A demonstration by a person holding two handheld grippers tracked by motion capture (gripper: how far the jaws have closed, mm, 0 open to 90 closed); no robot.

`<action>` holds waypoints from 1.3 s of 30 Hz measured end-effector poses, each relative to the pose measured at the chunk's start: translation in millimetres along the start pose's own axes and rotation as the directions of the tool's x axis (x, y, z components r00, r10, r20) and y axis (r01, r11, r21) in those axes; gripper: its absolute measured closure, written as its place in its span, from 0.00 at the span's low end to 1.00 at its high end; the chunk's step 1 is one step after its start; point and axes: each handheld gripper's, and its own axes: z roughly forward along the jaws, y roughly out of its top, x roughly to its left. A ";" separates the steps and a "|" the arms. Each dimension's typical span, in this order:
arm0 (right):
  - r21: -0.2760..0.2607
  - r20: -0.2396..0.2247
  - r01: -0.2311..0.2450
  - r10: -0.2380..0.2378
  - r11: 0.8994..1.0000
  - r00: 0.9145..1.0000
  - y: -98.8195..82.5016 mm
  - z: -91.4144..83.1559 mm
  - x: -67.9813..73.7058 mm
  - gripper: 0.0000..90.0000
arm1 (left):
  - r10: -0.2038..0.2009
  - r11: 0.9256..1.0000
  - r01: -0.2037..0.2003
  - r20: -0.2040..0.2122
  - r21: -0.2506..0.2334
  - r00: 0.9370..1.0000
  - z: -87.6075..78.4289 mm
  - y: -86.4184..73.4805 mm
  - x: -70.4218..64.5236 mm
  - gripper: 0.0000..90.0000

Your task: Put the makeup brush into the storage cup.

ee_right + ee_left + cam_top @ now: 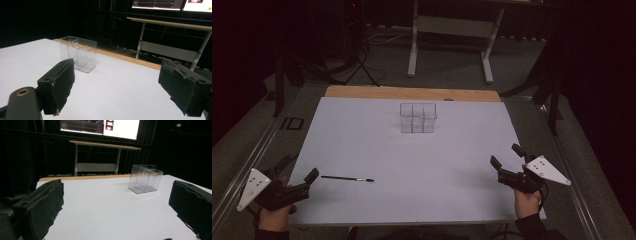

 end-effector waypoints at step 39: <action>0.015 -0.056 0.009 -0.008 1.000 0.998 1.3 0.3 5.6 0.15 | 0.099 0.930 -0.197 0.304 0.310 0.948 30.4 78.3 5.4 0.00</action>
